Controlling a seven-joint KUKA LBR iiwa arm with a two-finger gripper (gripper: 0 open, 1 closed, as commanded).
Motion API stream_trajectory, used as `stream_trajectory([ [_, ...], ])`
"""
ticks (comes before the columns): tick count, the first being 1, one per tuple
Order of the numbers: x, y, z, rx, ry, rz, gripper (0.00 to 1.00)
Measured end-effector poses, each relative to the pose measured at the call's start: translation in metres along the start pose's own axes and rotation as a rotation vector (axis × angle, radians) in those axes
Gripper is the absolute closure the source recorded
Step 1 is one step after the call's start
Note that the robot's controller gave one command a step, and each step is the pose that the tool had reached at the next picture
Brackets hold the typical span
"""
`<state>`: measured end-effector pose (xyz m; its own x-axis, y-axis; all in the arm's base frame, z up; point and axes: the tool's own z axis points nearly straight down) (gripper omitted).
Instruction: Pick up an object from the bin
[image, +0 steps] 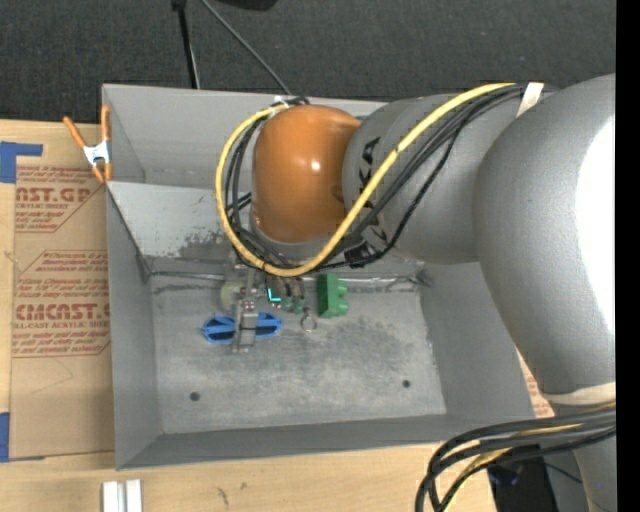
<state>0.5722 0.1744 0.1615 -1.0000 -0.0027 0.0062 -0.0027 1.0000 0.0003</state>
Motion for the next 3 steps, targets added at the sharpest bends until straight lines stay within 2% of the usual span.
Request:
stream_trajectory([
  [1, 0.076, -0.025, 0.047, 0.003, 0.005, -0.045, 0.0],
  [2, 0.001, 0.0, 0.093, 0.0, -0.007, -0.264, 0.0],
  [3, 0.002, 0.026, 0.02, -0.003, -0.016, -0.243, 0.0],
])
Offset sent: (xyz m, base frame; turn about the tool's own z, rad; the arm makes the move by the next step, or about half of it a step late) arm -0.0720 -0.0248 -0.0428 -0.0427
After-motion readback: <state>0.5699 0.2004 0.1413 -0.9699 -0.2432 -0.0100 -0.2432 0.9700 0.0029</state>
